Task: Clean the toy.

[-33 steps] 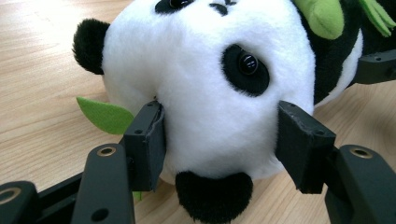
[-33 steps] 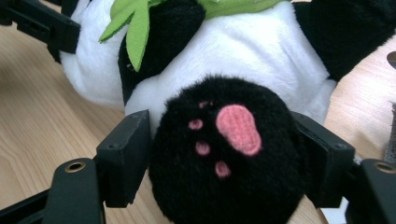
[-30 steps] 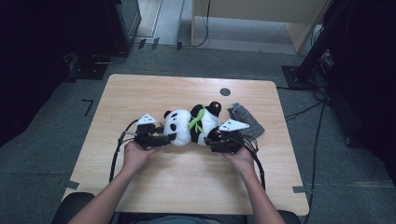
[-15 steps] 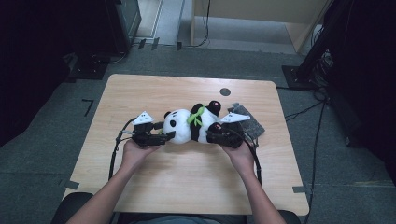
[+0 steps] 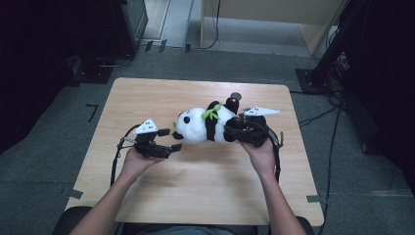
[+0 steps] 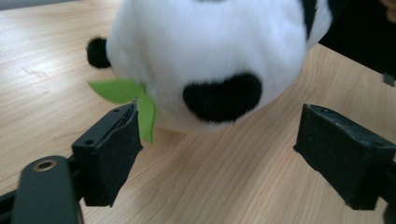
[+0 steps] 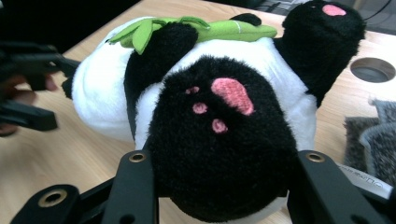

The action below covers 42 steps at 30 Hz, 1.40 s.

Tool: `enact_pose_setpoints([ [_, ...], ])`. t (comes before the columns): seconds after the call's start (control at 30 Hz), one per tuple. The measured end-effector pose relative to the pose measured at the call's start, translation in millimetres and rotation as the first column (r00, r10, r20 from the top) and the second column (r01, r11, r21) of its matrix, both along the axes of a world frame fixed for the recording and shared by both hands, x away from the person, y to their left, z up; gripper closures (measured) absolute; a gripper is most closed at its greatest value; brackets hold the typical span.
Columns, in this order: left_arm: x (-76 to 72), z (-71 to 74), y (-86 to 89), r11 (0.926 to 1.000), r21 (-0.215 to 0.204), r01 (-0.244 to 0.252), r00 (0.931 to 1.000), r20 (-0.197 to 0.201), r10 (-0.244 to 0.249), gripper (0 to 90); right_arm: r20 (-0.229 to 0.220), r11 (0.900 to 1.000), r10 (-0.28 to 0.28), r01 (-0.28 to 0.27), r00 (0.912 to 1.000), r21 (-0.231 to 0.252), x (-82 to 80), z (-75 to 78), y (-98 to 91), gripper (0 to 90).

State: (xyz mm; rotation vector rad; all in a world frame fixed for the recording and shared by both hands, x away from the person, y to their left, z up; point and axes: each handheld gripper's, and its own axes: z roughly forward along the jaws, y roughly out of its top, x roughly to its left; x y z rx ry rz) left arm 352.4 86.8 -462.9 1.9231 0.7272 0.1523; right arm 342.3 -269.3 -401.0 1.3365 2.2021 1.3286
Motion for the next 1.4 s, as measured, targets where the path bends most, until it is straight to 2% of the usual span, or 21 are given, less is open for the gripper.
enact_pose_setpoints([
  [0.1,-3.6,-0.4,0.3,0.9997,-0.017,-0.016,0.9994,0.031,0.016,12.7,-0.003,0.9989,0.022,-0.022,0.9998,0.042,-1.4,9.1,0.4,58.9],
  [0.17,-5.9,0.4,-1.1,0.9992,-0.021,-0.034,0.9969,0.071,0.035,11.5,-0.019,0.9953,0.062,-0.06,0.9979,0.076,-2.4,13.0,3.0,58.9],
  [0.23,-8.3,1.0,-0.6,0.9995,-0.023,-0.024,0.9941,0.106,0.026,3.3,-0.028,0.99,0.107,-0.104,0.9939,0.096,-3.5,15.0,7.2,58.9],
  [0.27,-9.3,1.1,-0.1,0.9994,-0.022,-0.028,0.9925,0.118,0.031,3.0,-0.041,0.9871,0.129,-0.125,0.9908,0.101,-3.9,15.8,9.5,59.0],
  [0.3,-9.9,0.9,-0.2,0.9993,-0.023,-0.029,0.9923,0.12,0.031,3.1,-0.05,0.9841,0.15,-0.145,0.9874,0.104,-4.1,16.3,11.6,58.9],
  [0.37,-13.1,0.1,-1.6,0.9994,-0.016,-0.032,0.9881,0.15,0.034,4.3,-0.057,0.981,0.166,-0.159,0.9844,0.111,-3.5,16.1,13.1,58.9],
  [0.47,-16.0,-2.3,-4.2,0.9991,-0.001,-0.042,0.9874,0.153,0.042,13.3,-0.074,0.9789,0.185,-0.177,0.98,0.103,-2.5,14.3,16.2,58.9],
  [0.57,-14.4,-4.2,-4.1,0.9989,-0.001,-0.046,0.9914,0.123,0.046,27.1,-0.09,0.9796,0.187,-0.179,0.9782,0.091,-1.5,11.7,17.1,58.8],
  [0.67,-15.0,-2.4,-2.4,0.9988,0.01,-0.048,0.9918,0.119,0.047,42.6,-0.094,0.9811,0.185,-0.178,0.9783,0.076,0.1,9.1,17.0,57.2],
  [0.73,-15.6,-0.4,-0.3,0.9987,0.016,-0.047,0.9913,0.123,0.045,50.6,-0.097,0.9832,0.179,-0.174,0.9791,0.055,1.9,6.8,16.9,54.5],
  [0.8,-14.6,1.6,1.1,0.999,0.017,-0.042,0.9939,0.103,0.04,54.4,-0.093,0.984,0.176,-0.172,0.98,0.047,3.0,3.9,16.8,52.8],
  [0.87,-13.0,2.7,2.5,0.9992,0.006,-0.039,0.9968,0.07,0.039,55.9,-0.081,0.9834,0.181,-0.18,0.9801,0.025,4.1,2.5,16.6,48.8],
  [0.97,-10.2,4.5,5.1,0.9994,-0.022,-0.028,0.9994,0.019,0.029,58.3,-0.056,0.9816,0.191,-0.19,0.9801,0.021,5.3,1.2,13.8,41.4],
  [1.03,-8.5,6.3,6.1,0.9996,-0.011,-0.027,0.9996,0.005,0.027,59.2,-0.023,0.9805,0.197,-0.196,0.9802,0.009,5.7,-0.3,10.9,35.2],
  [1.07,-7.6,7.0,7.2,0.9997,-0.004,-0.025,0.9997,-0.004,0.025,59.6,0.007,0.9818,0.19,-0.19,0.9818,0.001,5.3,-1.1,8.8,33.2],
  [1.13,-5.1,7.4,10.8,0.9994,-0.011,-0.032,0.9991,-0.027,0.031,60.6,0.097,0.9853,0.171,-0.169,0.9805,-0.024,2.7,-4.0,2.9,33.3],
  [1.17,-4.0,7.6,12.3,0.9992,-0.017,-0.036,0.9988,-0.034,0.035,60.9,0.118,0.9874,0.157,-0.154,0.9805,-0.034,1.9,-5.2,-0.1,33.2],
  [1.2,-3.1,8.2,13.8,0.9989,-0.026,-0.038,0.9985,-0.041,0.037,61.1,0.112,0.9885,0.151,-0.149,0.9821,-0.027,2.4,-6.3,-3.4,32.5],
  [1.3,0.9,12.4,18.0,0.9976,-0.053,-0.044,0.9956,-0.085,0.039,60.7,0.1,0.9863,0.155,-0.16,0.9827,0.039,4.2,-11.5,-12.4,28.8],
  [1.4,2.3,19.1,21.4,0.9971,-0.052,-0.055,0.9953,-0.083,0.051,60.8,0.092,0.9824,0.17,-0.176,0.9811,0.063,3.5,-16.4,-15.0,24.6],
])
